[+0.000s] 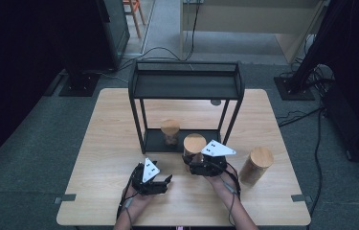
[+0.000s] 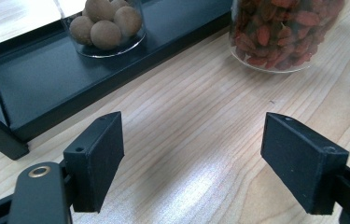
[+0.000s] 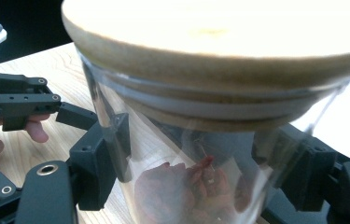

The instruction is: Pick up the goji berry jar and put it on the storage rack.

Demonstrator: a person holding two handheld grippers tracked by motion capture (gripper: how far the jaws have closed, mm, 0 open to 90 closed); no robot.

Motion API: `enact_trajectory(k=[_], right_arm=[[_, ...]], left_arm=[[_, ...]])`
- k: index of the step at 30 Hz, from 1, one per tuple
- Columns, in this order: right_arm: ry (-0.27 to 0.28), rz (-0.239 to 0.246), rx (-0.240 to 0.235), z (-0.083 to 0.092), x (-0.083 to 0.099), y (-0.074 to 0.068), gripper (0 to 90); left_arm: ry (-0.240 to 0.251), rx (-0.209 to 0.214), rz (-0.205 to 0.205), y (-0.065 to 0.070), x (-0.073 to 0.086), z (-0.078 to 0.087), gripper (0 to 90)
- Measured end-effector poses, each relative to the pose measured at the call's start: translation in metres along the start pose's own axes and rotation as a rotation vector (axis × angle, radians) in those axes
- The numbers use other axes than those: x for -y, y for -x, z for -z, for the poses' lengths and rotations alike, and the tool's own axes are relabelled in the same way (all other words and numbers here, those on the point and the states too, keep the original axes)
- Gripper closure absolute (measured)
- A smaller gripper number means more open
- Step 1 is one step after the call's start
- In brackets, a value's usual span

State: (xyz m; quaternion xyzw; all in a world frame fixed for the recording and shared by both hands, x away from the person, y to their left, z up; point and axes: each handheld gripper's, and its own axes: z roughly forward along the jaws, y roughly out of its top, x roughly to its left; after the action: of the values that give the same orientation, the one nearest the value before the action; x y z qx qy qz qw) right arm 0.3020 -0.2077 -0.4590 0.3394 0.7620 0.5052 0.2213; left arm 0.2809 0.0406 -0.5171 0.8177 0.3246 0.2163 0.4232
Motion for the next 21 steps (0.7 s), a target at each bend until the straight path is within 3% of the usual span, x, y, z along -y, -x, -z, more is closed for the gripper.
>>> enact_trajectory(k=[21], right_arm=[[0.002,-0.014,0.017,-0.0086,-0.0041,0.0033,25.3]], left_arm=[[-0.004,-0.005,-0.013,0.0019,-0.0001,-0.0003,21.6]])
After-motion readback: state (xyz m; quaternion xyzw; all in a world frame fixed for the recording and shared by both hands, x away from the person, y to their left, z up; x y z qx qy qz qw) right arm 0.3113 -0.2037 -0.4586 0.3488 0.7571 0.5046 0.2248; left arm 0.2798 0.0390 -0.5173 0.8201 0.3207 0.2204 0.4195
